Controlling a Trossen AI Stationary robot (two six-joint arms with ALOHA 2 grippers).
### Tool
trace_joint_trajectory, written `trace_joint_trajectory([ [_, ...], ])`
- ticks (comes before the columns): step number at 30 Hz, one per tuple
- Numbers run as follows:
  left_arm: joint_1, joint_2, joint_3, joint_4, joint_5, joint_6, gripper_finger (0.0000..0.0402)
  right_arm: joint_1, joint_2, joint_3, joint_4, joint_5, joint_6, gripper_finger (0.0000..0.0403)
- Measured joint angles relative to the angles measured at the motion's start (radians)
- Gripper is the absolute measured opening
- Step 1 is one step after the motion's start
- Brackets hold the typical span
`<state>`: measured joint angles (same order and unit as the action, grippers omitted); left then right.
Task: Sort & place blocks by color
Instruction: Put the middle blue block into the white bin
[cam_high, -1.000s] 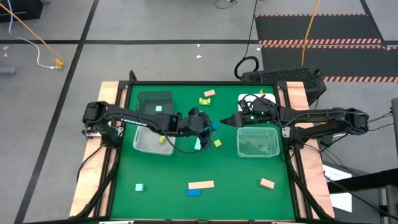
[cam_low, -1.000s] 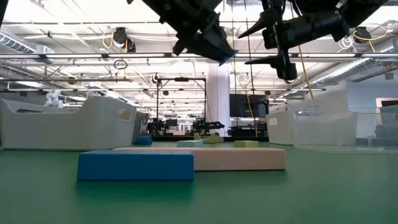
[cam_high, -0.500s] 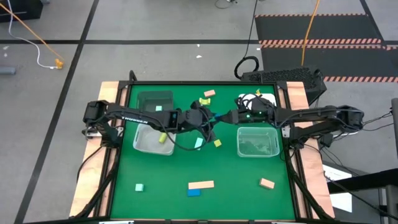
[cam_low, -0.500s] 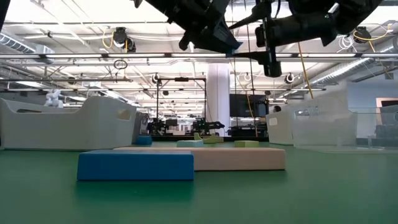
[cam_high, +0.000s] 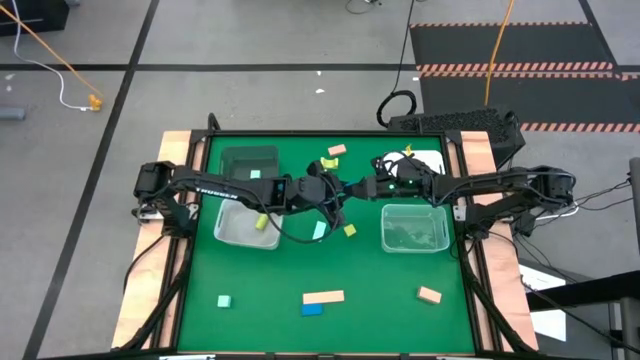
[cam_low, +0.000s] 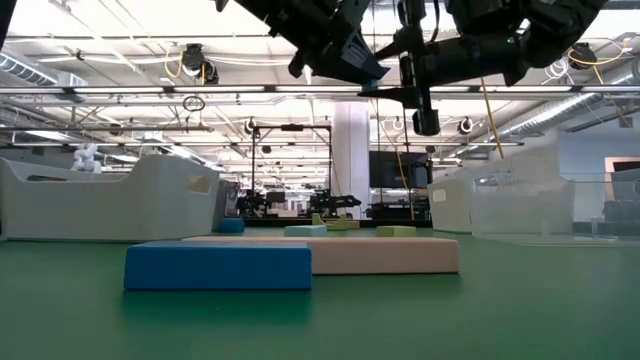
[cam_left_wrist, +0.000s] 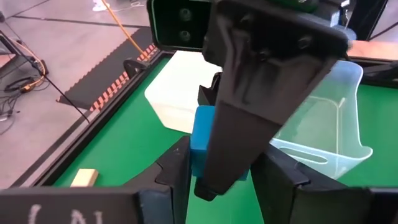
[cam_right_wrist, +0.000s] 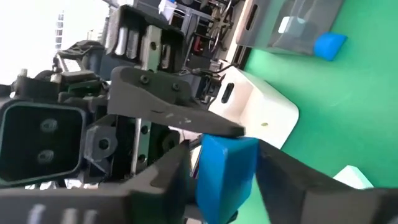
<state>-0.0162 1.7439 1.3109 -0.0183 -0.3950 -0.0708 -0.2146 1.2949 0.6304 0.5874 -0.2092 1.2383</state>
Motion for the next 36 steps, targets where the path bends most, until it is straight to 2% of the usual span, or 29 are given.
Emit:
trace_joint_trajectory([
  [3,0.0,0.0,0.0,-0.004,0.001,0.013,0.0154,0.0,0.0,0.0,0.0,0.001,0.01,0.0099],
  [6,0.0,0.0,0.0,0.004,0.005,0.017,0.0166,0.0,0.0,0.0,0.008,0.0,-0.006,0.0095],
  [9,0.0,0.0,0.0,0.002,0.005,0.015,0.0169,-0.007,0.0,0.0,0.008,-0.007,-0.007,0.006],
  [14,-0.009,-0.01,0.002,-0.006,-0.01,0.006,0.0172,-0.066,-0.044,0.0,-0.061,-0.083,-0.043,0.006],
  [20,-0.013,-0.019,0.002,-0.021,-0.111,0.004,0.0173,-0.137,-0.132,-0.001,-0.195,-0.162,-0.093,0.006],
  [24,-0.013,-0.019,0.002,-0.059,-0.111,-0.042,0.0174,-0.198,-0.211,0.0,-0.344,-0.164,-0.179,0.006],
  [30,-0.022,-0.019,0.002,-0.175,-0.103,-0.217,0.0174,-0.327,-0.327,0.0,-0.668,-0.081,-0.365,0.006],
  [33,-0.033,-0.019,0.002,-0.228,-0.092,-0.348,0.0175,-0.394,-0.37,0.0,-0.808,0.001,-0.469,0.006],
  [36,-0.047,-0.019,0.002,-0.266,-0.036,-0.47,0.0175,-0.453,-0.393,0.0,-0.937,0.099,-0.568,0.006],
])
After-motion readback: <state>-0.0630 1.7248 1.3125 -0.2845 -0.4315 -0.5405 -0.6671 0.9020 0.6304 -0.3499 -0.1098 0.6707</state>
